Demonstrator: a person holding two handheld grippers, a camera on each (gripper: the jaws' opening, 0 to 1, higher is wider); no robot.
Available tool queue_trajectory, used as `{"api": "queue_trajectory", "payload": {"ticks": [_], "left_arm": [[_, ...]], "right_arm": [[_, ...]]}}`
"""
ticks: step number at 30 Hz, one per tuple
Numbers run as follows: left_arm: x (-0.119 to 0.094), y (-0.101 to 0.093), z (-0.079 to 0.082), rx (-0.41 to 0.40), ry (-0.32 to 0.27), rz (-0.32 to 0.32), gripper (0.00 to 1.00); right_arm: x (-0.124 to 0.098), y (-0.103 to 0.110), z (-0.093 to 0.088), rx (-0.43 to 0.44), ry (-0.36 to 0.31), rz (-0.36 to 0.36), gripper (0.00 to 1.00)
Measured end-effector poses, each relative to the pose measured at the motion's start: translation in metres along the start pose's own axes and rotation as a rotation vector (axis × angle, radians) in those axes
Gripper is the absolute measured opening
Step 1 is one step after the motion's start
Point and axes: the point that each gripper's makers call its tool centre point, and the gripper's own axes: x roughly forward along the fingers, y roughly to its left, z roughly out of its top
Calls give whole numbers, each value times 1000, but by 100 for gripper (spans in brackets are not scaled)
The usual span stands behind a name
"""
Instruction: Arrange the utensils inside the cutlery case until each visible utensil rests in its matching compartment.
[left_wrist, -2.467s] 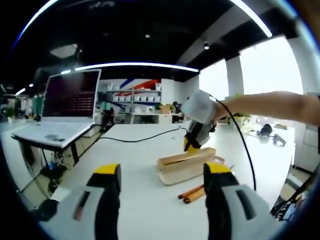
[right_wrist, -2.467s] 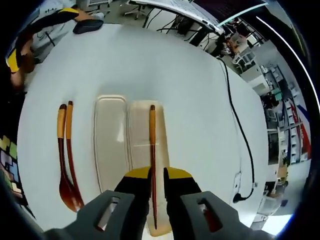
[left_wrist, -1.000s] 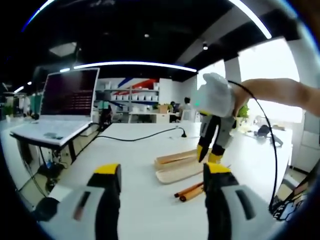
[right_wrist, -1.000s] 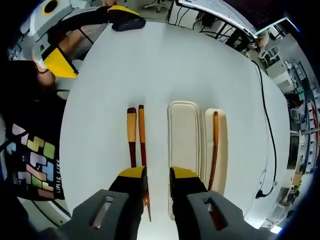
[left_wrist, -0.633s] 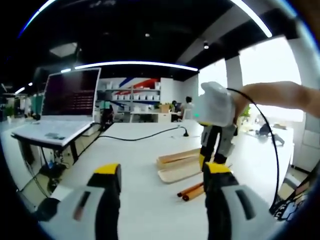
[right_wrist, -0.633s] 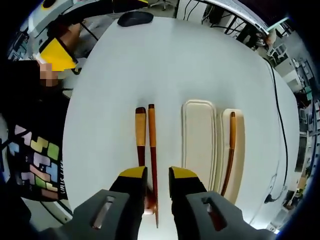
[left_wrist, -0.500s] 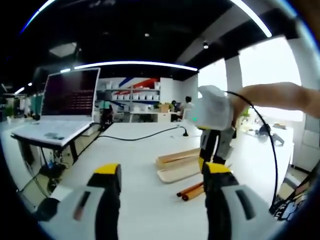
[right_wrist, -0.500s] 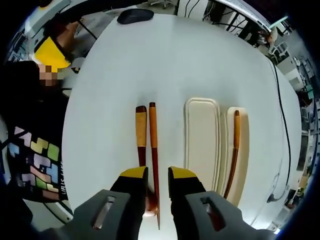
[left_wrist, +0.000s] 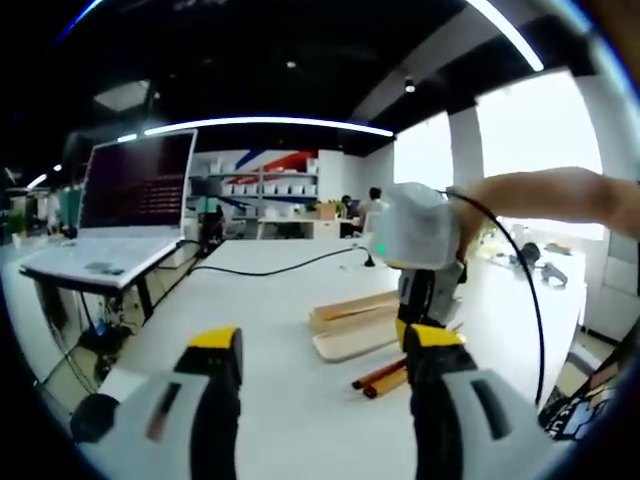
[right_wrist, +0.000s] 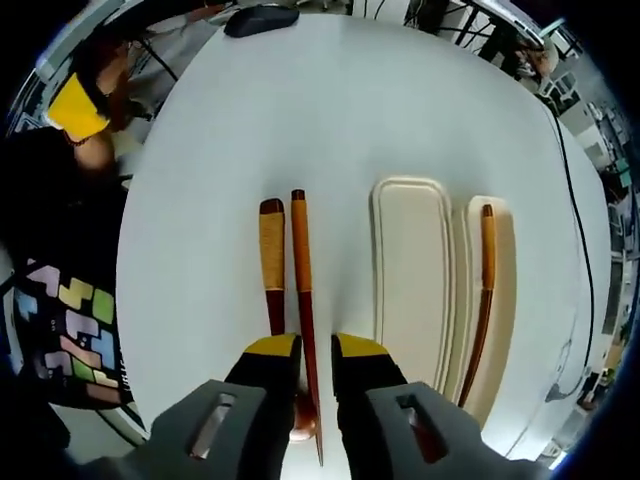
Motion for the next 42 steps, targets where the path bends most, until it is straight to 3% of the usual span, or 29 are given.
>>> {"api": "queue_trajectory", "payload": {"ticks": [5,13,14,16,20,33,42], "left_arm": [[-2,1,0,4,-1,4,70],[-4,5,1,-2,-5,16,70],[-3,6,1,-3,-7,17,70],[-4,6,1,-3,-6,17,70],[-3,5,0,-7,-2,12,70],[-3,4,0,-7,-5,10,71],[0,7,-1,-14,-2,20,72]], "right_arm": [[1,0,1,-39,19,-29,8],[1,1,1,-21,-30,-53,6],[2,3,2,-38,-23,-55,3],[1,2,3,-160,-16,-63,3],[0,1,3,-46,-25,-54,3],[-2,1,4,-31,-89,-28,2],[-3,3,4,-53,-56,13,2]]}}
